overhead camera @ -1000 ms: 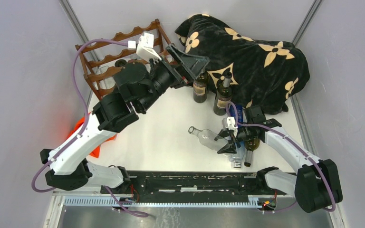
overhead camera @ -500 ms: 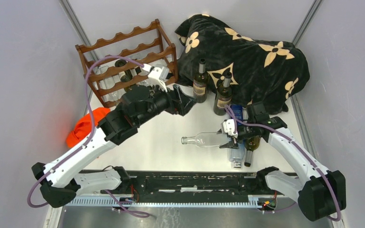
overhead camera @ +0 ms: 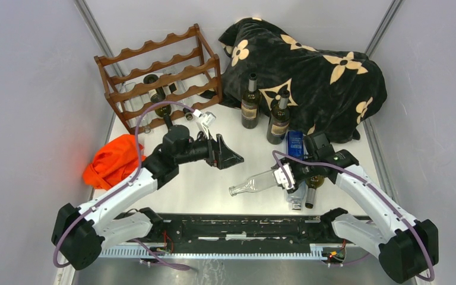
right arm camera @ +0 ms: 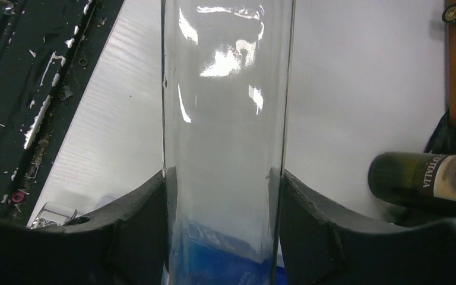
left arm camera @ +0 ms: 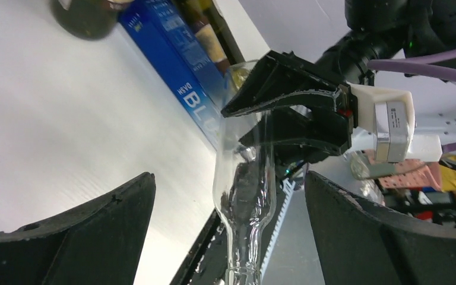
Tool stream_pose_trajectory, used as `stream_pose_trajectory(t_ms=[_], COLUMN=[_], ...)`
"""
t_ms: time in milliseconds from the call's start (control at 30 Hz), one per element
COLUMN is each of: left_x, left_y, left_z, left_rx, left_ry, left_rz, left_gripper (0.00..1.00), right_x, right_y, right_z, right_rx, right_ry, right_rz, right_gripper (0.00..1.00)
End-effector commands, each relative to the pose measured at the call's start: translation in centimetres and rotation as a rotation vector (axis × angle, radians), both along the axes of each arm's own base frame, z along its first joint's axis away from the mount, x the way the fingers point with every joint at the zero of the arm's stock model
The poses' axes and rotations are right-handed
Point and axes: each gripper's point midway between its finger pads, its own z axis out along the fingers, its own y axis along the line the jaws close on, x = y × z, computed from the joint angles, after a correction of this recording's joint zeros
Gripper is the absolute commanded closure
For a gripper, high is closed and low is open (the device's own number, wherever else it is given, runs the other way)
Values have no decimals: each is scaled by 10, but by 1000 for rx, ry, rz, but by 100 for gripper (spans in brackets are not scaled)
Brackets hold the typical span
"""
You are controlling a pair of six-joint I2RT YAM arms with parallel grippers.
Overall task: Put the wine bottle on the wine rack
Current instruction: Pick up the wine bottle from the center of the board.
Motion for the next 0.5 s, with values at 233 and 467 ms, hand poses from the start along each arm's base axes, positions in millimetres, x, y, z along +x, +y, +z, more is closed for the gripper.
stream_pose_trajectory(t_ms=[233, 467], left_x=[-40, -62], left_y=[-41, -57], left_z=[-26, -46], left_rx=[-71, -34], left_ry=[38, 44], left_rz=[-207, -262], left_gripper=[5, 5], right_x=[15, 24], right_y=[29, 33], right_z=[42, 53], right_rx=[68, 87], right_ry=[-156, -169], right_rz=[118, 86], right_gripper=[100, 100])
